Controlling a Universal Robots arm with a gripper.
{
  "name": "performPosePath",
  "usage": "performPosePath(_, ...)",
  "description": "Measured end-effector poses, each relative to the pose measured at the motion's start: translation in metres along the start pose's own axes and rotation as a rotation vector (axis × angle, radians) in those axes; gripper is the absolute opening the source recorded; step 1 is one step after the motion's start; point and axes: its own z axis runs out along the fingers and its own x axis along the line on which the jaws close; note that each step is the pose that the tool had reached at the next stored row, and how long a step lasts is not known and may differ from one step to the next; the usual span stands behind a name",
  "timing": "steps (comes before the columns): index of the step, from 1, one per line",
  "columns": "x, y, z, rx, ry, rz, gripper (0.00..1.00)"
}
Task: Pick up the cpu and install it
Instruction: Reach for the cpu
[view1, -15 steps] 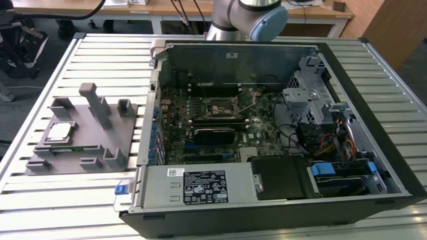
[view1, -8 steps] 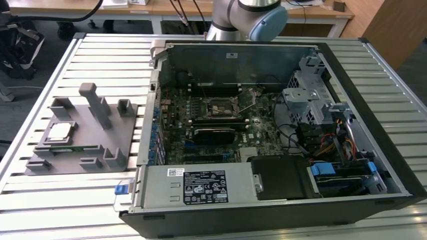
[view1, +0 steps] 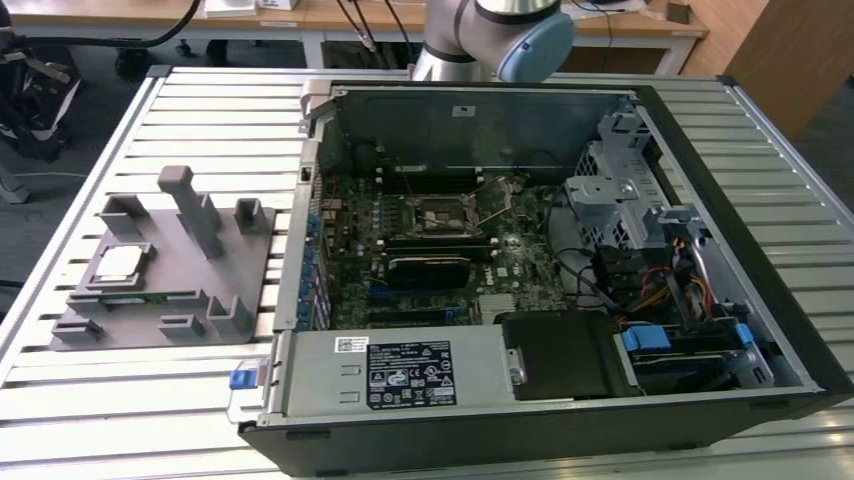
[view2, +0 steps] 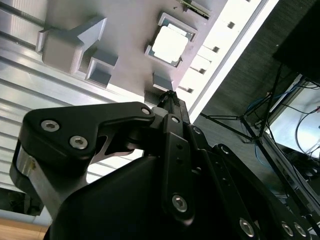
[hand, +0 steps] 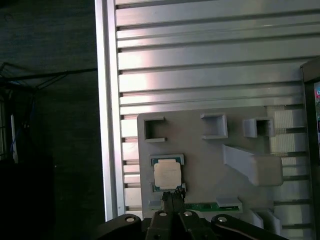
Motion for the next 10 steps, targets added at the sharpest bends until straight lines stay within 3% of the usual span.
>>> performPosePath(10, 0.0123, -0.0022, 0.0042, 0.0006, 0.0069, -0.001, 0.11)
